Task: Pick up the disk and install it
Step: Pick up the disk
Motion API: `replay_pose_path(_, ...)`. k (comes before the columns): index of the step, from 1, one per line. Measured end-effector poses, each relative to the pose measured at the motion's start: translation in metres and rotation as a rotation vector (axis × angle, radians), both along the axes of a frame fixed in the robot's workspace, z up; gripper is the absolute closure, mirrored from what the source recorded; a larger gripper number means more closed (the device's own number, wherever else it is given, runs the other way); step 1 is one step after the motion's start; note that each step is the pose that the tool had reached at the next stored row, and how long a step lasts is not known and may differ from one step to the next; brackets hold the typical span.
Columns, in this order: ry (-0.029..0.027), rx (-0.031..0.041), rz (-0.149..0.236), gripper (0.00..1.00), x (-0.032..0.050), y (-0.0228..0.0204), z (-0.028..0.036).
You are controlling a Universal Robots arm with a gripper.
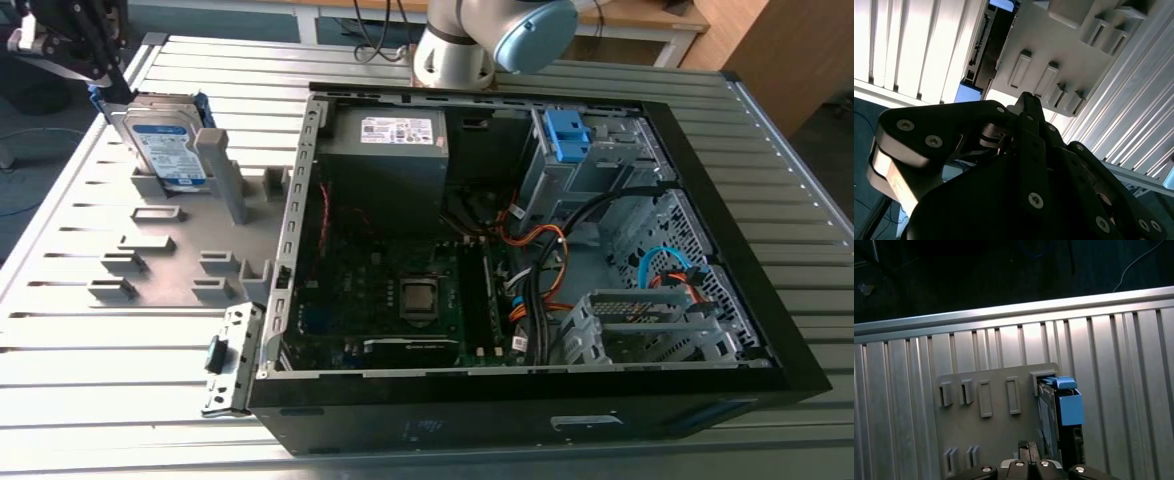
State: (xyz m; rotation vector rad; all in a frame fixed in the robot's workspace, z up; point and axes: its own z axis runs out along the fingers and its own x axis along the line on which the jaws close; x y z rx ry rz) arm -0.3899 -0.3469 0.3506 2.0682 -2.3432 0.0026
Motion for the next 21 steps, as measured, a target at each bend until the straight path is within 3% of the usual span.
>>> replay_pose_path(21,-0.0001,-0.0018,0.108,0.89,0.0,0.0,0.0)
